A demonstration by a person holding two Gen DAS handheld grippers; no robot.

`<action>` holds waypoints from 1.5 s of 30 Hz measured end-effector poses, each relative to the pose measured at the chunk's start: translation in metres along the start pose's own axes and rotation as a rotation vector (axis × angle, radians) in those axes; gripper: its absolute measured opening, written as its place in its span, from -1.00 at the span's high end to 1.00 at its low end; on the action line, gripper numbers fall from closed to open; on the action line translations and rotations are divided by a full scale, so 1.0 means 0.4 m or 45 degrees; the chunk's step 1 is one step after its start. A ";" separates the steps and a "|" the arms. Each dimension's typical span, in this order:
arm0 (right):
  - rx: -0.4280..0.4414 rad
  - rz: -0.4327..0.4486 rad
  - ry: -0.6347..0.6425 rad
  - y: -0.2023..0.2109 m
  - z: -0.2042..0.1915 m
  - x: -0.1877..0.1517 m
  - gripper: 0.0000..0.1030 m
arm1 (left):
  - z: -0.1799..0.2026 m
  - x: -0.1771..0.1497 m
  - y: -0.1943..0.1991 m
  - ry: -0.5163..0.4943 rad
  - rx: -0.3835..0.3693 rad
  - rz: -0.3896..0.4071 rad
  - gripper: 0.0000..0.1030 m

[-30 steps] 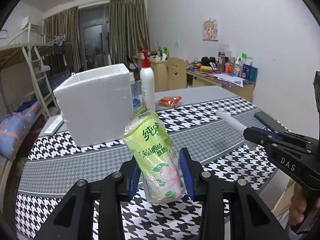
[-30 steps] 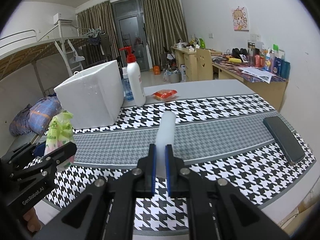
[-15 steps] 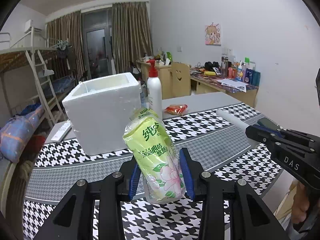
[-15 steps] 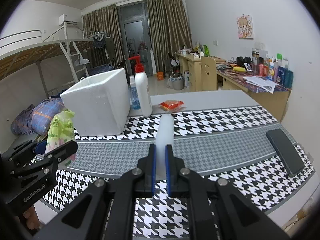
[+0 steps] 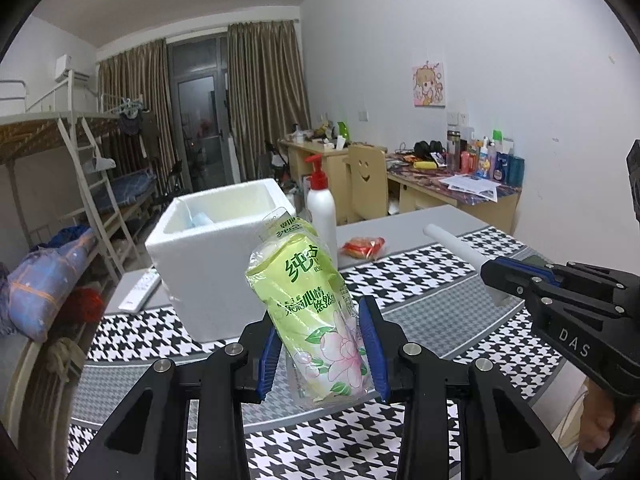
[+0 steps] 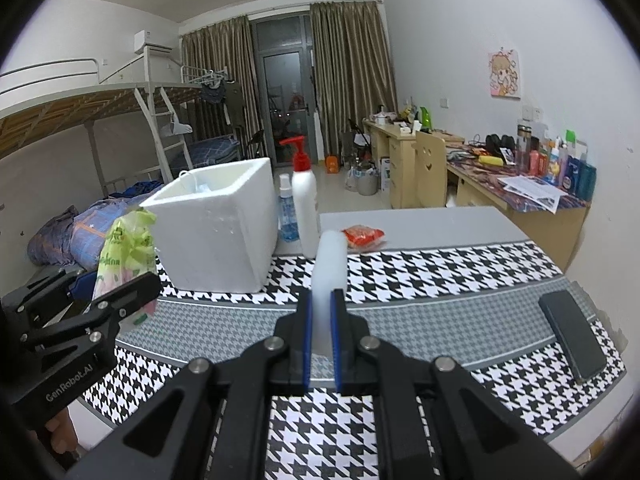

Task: Organize soft objects
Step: 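Lift and carry the snack bag and white tube with both grippers over the foam box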

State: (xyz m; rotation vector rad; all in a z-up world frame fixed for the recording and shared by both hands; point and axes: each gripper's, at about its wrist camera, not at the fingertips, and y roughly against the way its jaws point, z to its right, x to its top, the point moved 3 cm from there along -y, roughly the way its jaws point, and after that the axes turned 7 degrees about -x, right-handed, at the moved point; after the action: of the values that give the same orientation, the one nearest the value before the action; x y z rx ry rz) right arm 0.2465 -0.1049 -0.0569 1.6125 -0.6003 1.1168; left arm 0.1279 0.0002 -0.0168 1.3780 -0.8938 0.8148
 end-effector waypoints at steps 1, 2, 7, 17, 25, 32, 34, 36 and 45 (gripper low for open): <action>0.003 0.006 0.005 0.002 -0.003 0.004 0.79 | -0.001 0.005 0.001 -0.001 0.003 0.004 0.23; 0.007 0.012 0.011 0.003 -0.008 0.008 0.79 | -0.003 0.006 0.003 0.001 0.004 0.007 0.23; 0.034 0.024 0.027 0.004 -0.025 0.028 0.79 | -0.017 0.021 0.010 0.010 0.006 0.017 0.23; 0.065 0.032 0.057 -0.012 -0.062 0.064 0.79 | -0.052 0.050 0.005 0.026 0.025 0.023 0.23; 0.109 0.043 0.072 -0.015 -0.085 0.092 0.79 | -0.066 0.075 0.006 0.038 0.029 0.033 0.23; 0.126 0.060 0.076 -0.022 -0.092 0.128 0.79 | -0.079 0.098 0.003 0.041 0.027 0.048 0.23; 0.130 0.063 0.078 -0.022 -0.095 0.135 0.79 | -0.082 0.106 0.000 0.039 0.026 0.050 0.23; 0.138 0.071 0.082 -0.022 -0.101 0.146 0.79 | -0.090 0.113 -0.001 0.035 0.029 0.055 0.23; 0.147 0.096 0.105 -0.030 -0.140 0.180 0.79 | -0.107 0.128 -0.003 0.042 0.025 0.063 0.23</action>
State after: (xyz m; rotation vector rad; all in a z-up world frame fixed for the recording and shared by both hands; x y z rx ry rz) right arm 0.2675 -0.0382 0.0030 1.6444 -0.5546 1.2881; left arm 0.1541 0.0415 0.0287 1.3605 -0.8989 0.8839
